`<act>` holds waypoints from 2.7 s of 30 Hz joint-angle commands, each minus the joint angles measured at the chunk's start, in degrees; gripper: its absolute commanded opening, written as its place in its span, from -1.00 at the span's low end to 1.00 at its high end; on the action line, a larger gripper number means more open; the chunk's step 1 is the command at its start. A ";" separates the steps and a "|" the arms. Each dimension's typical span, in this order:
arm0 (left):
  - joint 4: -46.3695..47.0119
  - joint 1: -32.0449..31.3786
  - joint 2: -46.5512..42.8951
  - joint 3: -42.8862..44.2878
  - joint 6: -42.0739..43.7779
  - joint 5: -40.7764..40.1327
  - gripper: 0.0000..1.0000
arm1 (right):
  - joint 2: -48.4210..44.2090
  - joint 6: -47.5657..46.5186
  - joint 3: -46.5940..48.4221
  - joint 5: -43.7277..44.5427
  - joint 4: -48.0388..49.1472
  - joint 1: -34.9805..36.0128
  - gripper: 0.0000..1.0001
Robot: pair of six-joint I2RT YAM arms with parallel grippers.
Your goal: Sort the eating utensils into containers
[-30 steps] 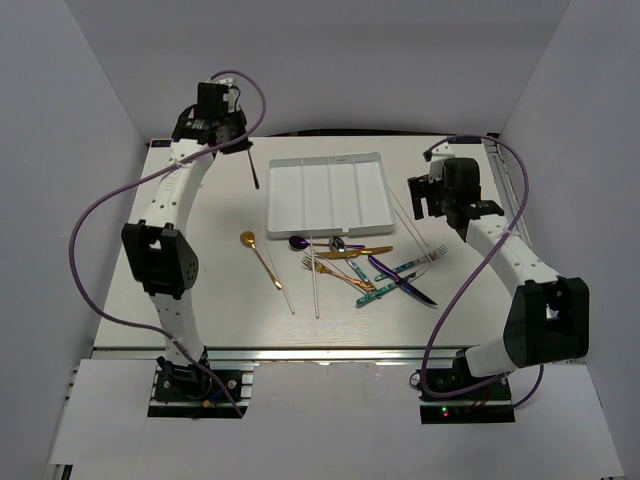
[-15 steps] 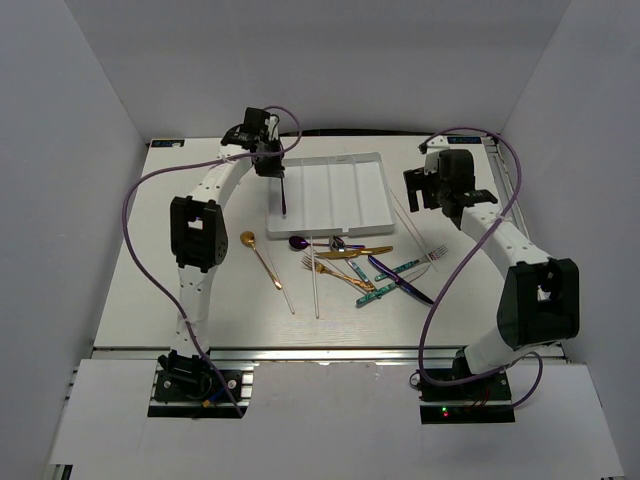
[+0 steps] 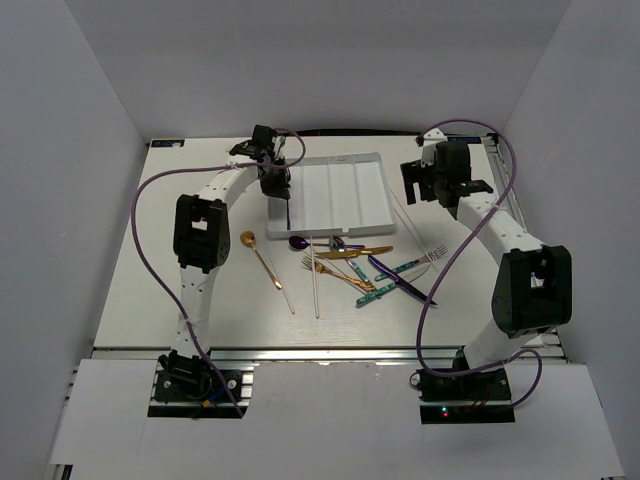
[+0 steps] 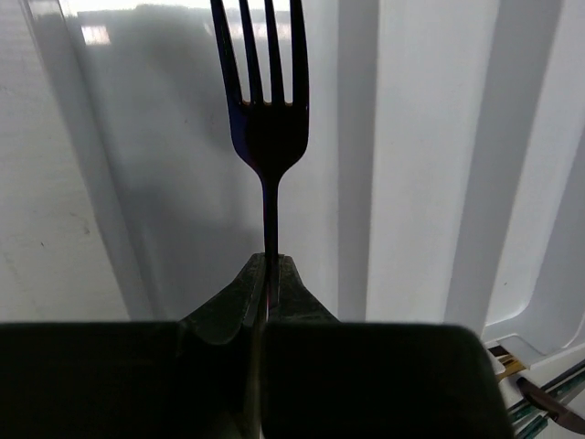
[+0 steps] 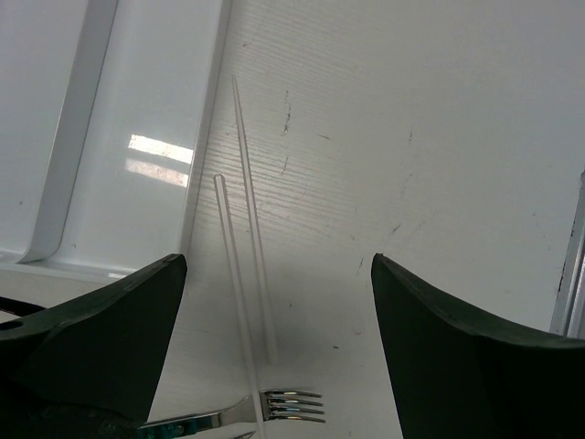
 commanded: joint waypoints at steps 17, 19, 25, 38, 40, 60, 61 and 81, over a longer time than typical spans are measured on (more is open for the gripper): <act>-6.01 2.69 -23.91 -18.73 -6.35 -8.88 -0.02 | -2.52 0.38 1.55 -0.69 -0.62 -0.35 0.77; -8.38 3.75 -27.33 -23.07 -7.76 -8.27 -0.06 | -3.23 0.29 0.68 -0.61 -0.62 -0.35 0.77; -10.68 5.86 -32.62 -38.19 -10.40 -5.28 -0.05 | -4.99 0.20 -1.17 0.01 -0.44 -0.35 0.78; -9.27 5.77 -26.13 -36.18 -12.24 -4.92 0.16 | -5.60 -0.24 -3.46 -0.78 -0.26 -0.26 0.79; -9.27 5.77 -25.25 -36.09 -12.42 -5.27 0.16 | -5.43 -0.41 -3.46 -1.04 -0.35 -0.35 0.79; -9.62 11.21 -21.46 -38.11 -8.03 -18.11 -0.56 | -3.76 -0.86 -2.05 -0.69 -0.18 -0.52 0.76; -9.62 11.74 -22.25 -38.29 -7.68 -18.02 -0.69 | -3.85 -0.68 -2.14 -0.87 0.00 -0.52 0.76; 0.46 1.48 -9.60 19.28 1.73 2.98 -1.00 | -4.20 -0.15 -2.32 -1.22 0.53 -0.43 0.75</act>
